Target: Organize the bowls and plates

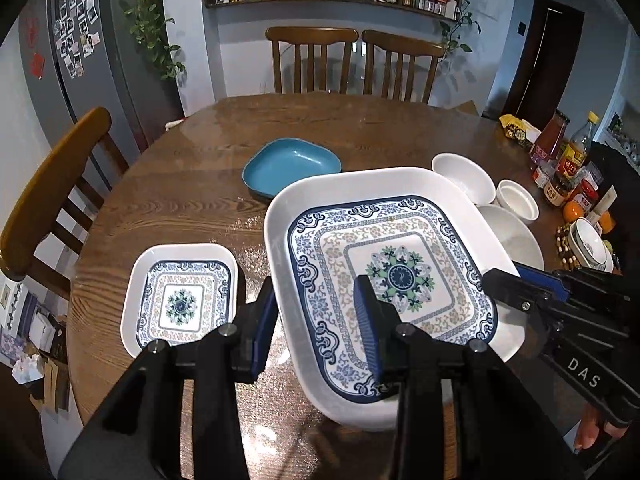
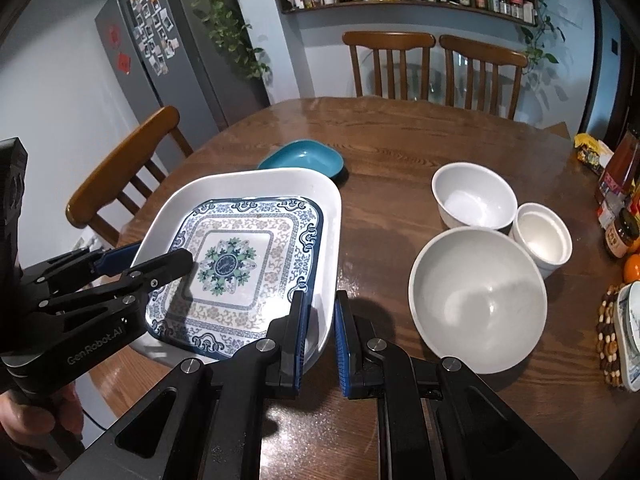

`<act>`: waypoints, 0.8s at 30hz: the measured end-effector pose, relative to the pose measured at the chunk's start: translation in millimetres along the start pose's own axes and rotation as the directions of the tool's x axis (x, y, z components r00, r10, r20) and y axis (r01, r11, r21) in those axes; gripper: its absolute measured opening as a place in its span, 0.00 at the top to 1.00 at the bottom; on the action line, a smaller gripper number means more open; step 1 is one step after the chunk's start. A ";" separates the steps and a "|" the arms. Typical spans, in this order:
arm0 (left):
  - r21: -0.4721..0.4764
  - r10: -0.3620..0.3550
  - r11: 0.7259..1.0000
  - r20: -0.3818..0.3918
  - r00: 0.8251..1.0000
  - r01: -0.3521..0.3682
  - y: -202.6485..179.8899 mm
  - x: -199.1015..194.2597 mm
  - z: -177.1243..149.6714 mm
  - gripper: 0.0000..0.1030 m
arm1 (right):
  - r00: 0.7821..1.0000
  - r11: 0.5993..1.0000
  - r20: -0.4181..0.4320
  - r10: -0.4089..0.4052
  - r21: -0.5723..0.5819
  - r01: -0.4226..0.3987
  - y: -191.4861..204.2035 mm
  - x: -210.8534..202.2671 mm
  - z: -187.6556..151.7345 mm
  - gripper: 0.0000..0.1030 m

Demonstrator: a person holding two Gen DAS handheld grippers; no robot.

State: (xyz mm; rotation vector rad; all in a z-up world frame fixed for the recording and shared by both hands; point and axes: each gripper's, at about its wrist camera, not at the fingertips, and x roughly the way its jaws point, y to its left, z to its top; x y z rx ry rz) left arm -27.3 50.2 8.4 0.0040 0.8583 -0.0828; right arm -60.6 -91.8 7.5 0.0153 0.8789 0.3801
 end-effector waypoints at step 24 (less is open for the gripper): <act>-0.125 0.119 0.985 -0.024 0.993 -0.121 79.3 -3.1 -9.6 0.65 | 0.993 0.988 -0.058 0.099 -0.113 -0.105 65.7 42.1 17.8 0.85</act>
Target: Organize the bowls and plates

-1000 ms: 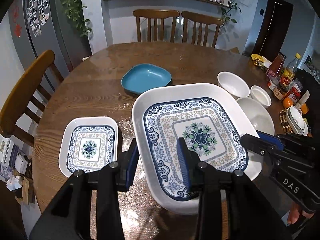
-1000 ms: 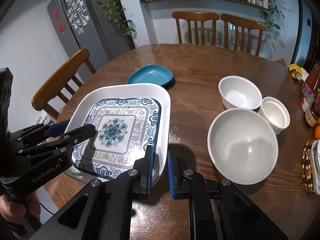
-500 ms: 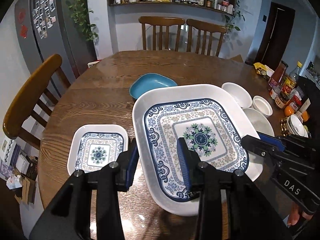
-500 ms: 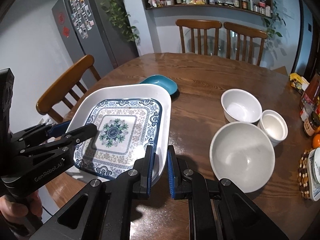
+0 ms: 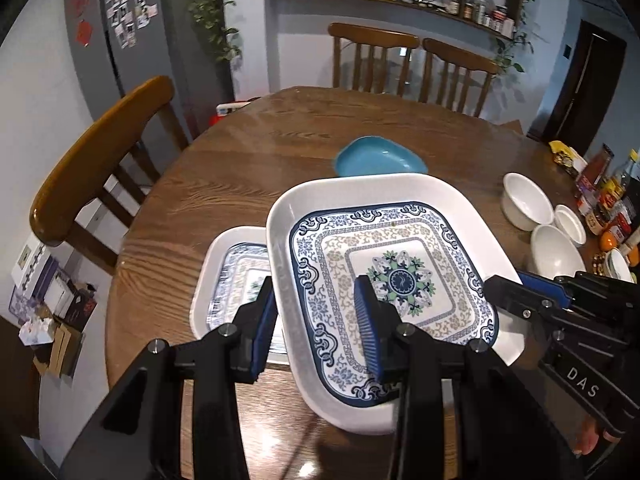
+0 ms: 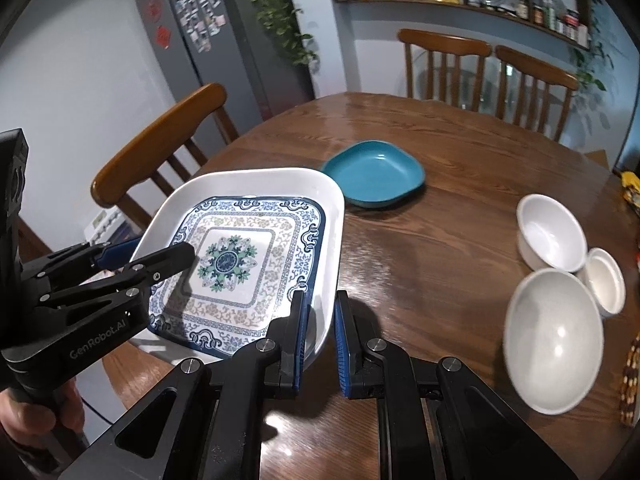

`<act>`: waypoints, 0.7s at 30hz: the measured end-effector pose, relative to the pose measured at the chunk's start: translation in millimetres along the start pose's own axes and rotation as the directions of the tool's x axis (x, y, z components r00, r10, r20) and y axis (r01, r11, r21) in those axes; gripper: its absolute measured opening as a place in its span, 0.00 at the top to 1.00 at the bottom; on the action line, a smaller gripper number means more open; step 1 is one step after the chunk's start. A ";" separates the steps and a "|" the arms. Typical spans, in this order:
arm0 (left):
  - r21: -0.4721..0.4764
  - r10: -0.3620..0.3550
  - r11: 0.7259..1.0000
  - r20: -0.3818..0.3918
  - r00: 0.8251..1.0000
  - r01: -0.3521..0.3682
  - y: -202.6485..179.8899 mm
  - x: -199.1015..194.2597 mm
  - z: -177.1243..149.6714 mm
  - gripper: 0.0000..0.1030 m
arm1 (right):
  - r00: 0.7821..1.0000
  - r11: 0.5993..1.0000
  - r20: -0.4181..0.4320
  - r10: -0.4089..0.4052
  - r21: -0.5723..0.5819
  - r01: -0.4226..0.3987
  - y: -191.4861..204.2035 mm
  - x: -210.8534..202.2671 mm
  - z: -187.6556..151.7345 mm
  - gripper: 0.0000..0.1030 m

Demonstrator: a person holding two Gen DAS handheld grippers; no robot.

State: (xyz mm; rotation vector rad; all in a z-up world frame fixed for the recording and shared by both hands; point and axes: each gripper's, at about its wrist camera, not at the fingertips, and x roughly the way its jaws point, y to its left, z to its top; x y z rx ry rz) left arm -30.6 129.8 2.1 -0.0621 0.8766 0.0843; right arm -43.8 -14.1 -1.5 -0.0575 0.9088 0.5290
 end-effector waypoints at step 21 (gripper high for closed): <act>-0.054 0.067 0.996 -0.145 0.987 -0.076 91.9 67.9 -5.0 0.65 | 0.988 0.998 -0.142 0.062 -0.002 -0.063 60.1 92.8 8.8 0.85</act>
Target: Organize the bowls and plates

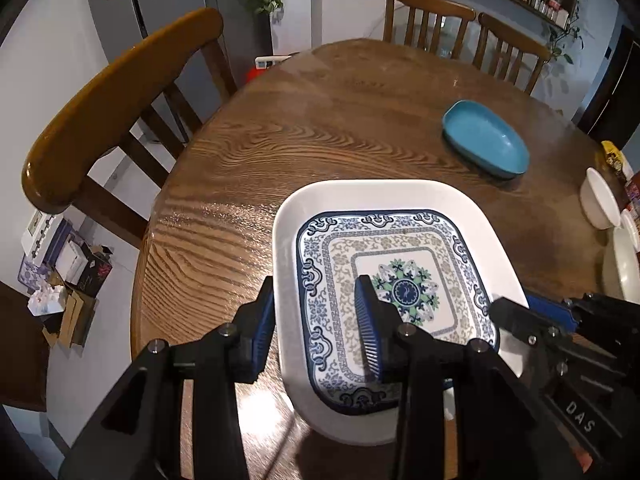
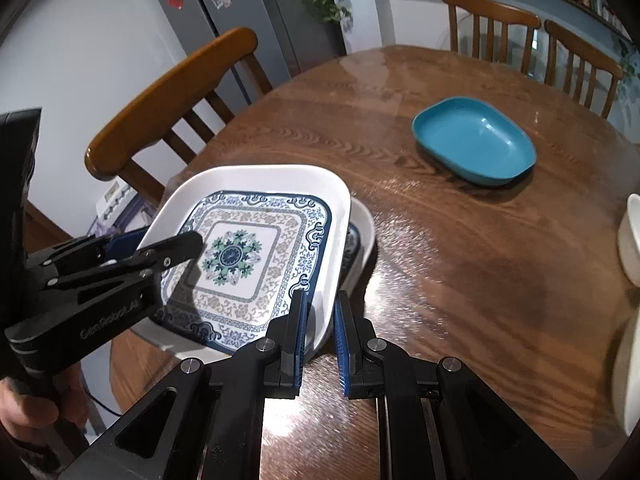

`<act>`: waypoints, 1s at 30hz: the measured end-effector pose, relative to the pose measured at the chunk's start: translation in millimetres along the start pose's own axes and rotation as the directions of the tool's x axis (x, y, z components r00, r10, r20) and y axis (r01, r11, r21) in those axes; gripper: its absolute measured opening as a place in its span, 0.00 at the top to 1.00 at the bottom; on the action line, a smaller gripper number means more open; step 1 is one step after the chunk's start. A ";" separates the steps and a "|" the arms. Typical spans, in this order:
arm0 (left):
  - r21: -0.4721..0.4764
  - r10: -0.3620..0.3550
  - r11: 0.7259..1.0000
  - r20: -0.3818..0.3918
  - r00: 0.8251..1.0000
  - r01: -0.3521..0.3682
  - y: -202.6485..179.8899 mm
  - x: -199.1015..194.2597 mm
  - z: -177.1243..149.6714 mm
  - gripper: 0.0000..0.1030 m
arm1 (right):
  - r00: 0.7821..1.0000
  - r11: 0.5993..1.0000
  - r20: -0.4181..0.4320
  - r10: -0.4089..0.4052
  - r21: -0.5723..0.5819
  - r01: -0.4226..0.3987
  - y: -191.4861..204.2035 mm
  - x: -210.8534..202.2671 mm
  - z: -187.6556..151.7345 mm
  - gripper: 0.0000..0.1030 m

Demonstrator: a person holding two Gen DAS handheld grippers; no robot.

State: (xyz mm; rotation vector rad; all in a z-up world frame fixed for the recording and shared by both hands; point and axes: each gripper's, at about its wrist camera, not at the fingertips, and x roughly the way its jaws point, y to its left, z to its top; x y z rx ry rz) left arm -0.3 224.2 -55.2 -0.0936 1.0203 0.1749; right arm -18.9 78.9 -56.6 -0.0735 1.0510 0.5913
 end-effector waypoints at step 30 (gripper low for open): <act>0.085 0.025 0.996 -0.049 0.998 -0.021 -2.7 29.7 3.7 0.63 | 0.997 0.999 -0.063 -0.039 -0.007 0.039 9.2 25.7 -2.1 0.84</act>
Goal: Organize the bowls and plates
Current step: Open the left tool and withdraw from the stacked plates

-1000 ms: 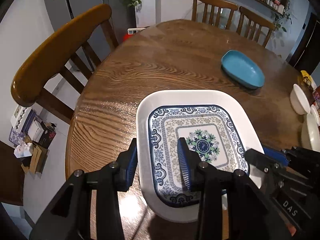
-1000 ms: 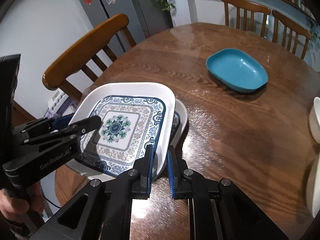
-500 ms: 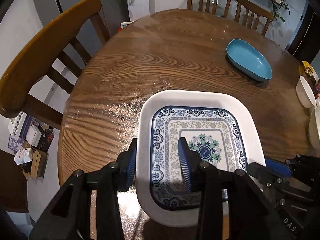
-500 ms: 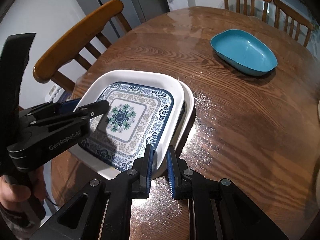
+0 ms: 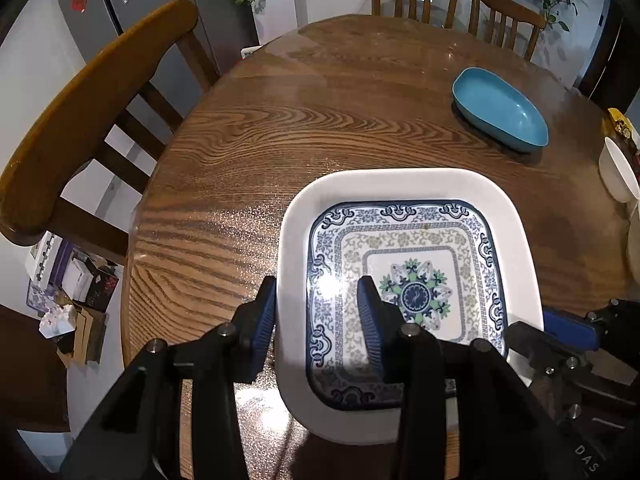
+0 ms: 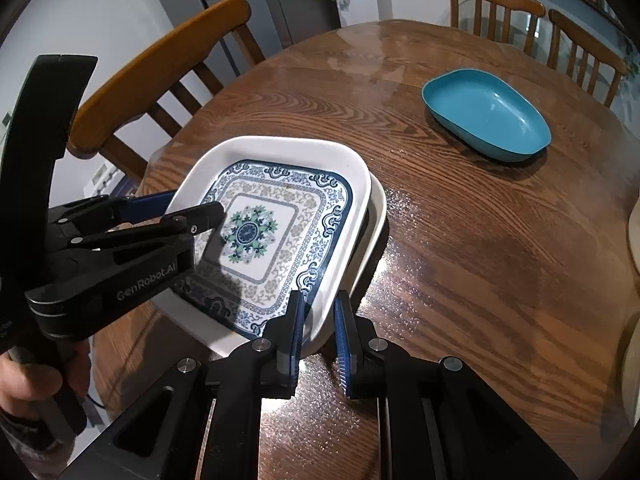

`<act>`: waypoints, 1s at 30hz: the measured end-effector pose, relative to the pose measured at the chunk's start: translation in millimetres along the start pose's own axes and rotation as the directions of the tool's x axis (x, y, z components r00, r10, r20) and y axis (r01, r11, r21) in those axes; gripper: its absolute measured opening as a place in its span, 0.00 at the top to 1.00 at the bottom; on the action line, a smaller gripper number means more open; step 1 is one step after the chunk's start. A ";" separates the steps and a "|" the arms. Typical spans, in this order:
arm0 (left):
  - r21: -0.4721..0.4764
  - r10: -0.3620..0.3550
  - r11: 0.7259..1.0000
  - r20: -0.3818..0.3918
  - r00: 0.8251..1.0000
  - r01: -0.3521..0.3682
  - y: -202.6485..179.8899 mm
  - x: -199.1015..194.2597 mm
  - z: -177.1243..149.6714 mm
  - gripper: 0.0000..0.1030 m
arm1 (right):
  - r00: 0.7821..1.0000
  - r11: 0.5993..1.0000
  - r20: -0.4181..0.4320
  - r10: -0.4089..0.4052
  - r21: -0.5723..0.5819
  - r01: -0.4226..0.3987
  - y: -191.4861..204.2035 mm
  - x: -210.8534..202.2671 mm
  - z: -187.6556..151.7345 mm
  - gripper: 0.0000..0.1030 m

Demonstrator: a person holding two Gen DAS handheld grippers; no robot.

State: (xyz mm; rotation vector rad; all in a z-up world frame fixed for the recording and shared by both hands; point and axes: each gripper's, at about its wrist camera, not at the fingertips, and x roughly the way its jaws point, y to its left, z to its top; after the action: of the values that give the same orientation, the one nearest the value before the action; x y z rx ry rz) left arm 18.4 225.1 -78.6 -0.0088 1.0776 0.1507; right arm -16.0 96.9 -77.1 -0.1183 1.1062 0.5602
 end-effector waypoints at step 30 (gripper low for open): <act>0.013 -0.023 1.000 0.123 0.992 0.021 -55.5 -73.9 -18.5 0.14 | 0.985 0.999 0.168 -0.037 0.007 0.036 -32.3 -81.6 -32.2 0.66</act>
State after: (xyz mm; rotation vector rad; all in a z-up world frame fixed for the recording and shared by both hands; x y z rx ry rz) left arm -25.1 160.0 -26.2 -0.0007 0.9546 0.1232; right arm -53.1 27.5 -26.7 -0.0864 0.9392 0.5254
